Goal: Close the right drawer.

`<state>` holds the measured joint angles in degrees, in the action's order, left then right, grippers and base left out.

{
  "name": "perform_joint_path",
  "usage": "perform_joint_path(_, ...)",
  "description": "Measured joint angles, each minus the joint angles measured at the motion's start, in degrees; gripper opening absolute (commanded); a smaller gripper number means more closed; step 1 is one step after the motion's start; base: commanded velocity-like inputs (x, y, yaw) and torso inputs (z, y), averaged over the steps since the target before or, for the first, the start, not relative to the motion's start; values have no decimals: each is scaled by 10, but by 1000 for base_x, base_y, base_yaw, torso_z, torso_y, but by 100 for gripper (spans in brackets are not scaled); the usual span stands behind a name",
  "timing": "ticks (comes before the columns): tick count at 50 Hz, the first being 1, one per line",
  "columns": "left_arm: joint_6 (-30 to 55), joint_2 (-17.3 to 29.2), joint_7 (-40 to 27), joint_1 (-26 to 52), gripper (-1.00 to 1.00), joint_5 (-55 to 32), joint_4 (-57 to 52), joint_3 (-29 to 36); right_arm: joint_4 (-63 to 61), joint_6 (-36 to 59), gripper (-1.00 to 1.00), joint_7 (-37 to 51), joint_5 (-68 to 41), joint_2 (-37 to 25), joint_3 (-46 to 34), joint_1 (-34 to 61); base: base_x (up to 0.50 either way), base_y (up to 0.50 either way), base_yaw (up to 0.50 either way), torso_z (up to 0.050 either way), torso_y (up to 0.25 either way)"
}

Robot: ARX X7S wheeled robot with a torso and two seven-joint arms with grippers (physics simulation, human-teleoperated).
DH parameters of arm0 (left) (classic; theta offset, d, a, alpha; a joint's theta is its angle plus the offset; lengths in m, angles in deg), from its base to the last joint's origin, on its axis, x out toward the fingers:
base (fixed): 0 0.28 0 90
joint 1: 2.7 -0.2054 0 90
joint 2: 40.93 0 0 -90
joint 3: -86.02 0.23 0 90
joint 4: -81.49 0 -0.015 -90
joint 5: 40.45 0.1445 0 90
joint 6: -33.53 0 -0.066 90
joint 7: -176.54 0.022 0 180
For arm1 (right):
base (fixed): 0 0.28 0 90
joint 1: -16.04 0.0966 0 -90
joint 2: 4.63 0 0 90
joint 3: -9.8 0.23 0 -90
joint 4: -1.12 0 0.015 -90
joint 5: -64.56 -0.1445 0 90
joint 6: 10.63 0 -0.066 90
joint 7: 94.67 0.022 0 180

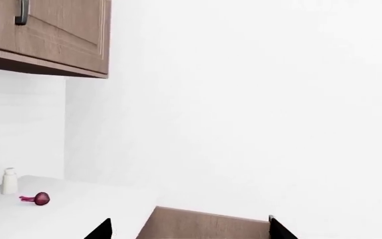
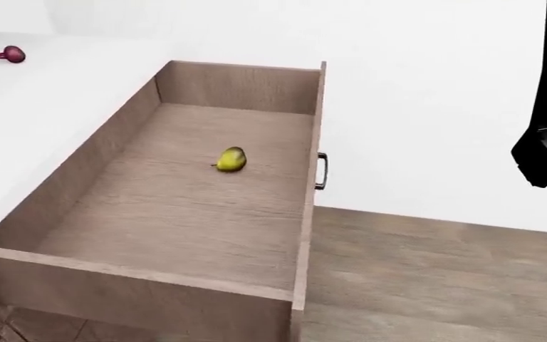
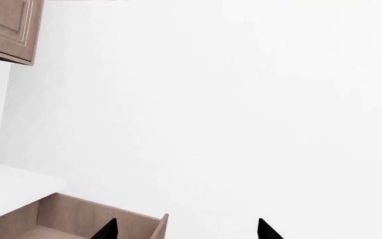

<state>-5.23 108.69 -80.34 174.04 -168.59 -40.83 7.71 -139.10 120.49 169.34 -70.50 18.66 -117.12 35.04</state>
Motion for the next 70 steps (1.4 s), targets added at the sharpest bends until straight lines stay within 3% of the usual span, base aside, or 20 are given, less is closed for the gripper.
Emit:
perform_joint_path(15, -3, 3, 2, 0, 100, 2, -1, 3, -1, 1, 100, 0, 2, 1, -5, 5, 462, 74, 0, 0, 0)
perform_joint_path(33, -6, 5, 6, 1, 100, 5, -3, 7, -3, -2, 100, -8, 12, 1, -5, 10, 47, -290, 0, 0, 0)
perform_joint_path(70, -14, 9, 8, 6, 100, 3, -5, 16, -3, -18, 100, -25, 44, -22, -18, -9, 71, -13, 0, 0, 0)
